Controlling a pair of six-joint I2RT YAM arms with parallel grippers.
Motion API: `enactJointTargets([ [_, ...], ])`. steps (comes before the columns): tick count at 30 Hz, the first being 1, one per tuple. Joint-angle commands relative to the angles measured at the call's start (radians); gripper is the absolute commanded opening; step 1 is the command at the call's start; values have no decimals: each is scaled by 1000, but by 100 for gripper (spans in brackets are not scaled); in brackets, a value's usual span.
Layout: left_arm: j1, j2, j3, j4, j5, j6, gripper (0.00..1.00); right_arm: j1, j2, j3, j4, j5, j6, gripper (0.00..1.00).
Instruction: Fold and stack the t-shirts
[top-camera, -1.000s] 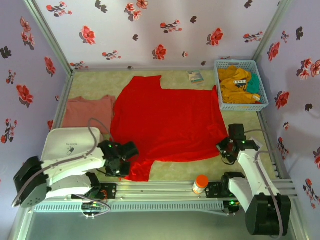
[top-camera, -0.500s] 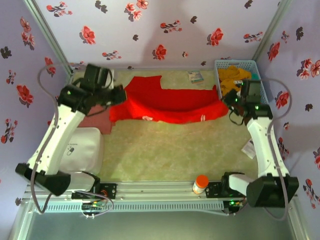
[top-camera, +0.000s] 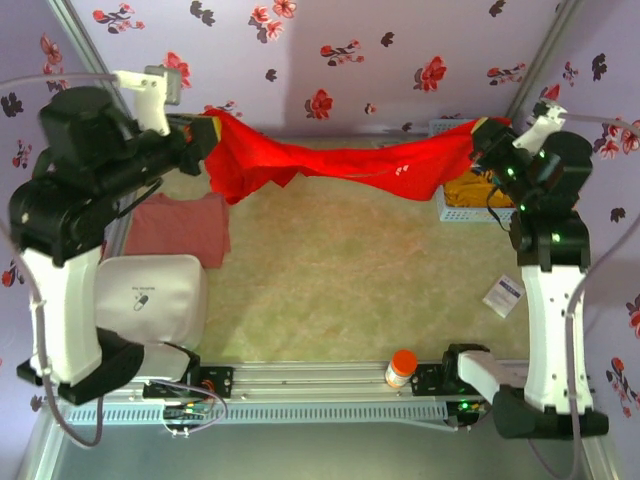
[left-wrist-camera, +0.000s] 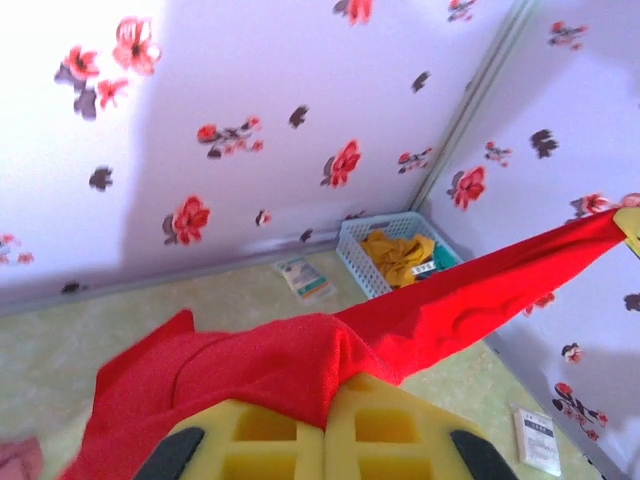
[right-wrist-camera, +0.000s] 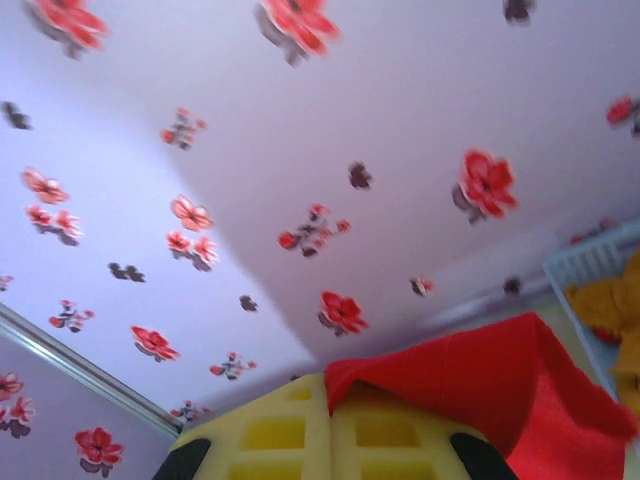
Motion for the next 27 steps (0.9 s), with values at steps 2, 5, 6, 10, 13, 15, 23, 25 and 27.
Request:
enactJointTargets([
  [2, 4, -116, -15, 47, 94, 117, 0, -2, -143, -76, 148, -36, -78, 0],
  [5, 4, -184, -42, 66, 145, 144, 0, -1, -245, -155, 220, -47, -68, 0],
  [6, 3, -197, -46, 68, 147, 143, 0, -1, -267, -166, 222, -43, -67, 0],
  [10, 4, -227, -38, 84, 183, 113, 0, -2, -341, -160, 181, -16, -95, 0],
  [13, 4, -226, -12, 117, 174, 111, 0, -2, -373, -139, 173, 35, -138, 0],
  [15, 3, -191, 51, 116, 151, 118, 0, -1, -364, -112, 155, 81, -152, 0],
  [23, 9, -120, -116, 168, -51, 216, 0, -2, -204, -138, 56, 79, -75, 0],
  [25, 31, -141, -265, 252, -64, 211, 0, -1, -167, -195, 38, 84, -68, 0],
  [27, 88, -136, -363, 300, -57, 192, 0, -1, -113, -240, 27, 81, -60, 0],
])
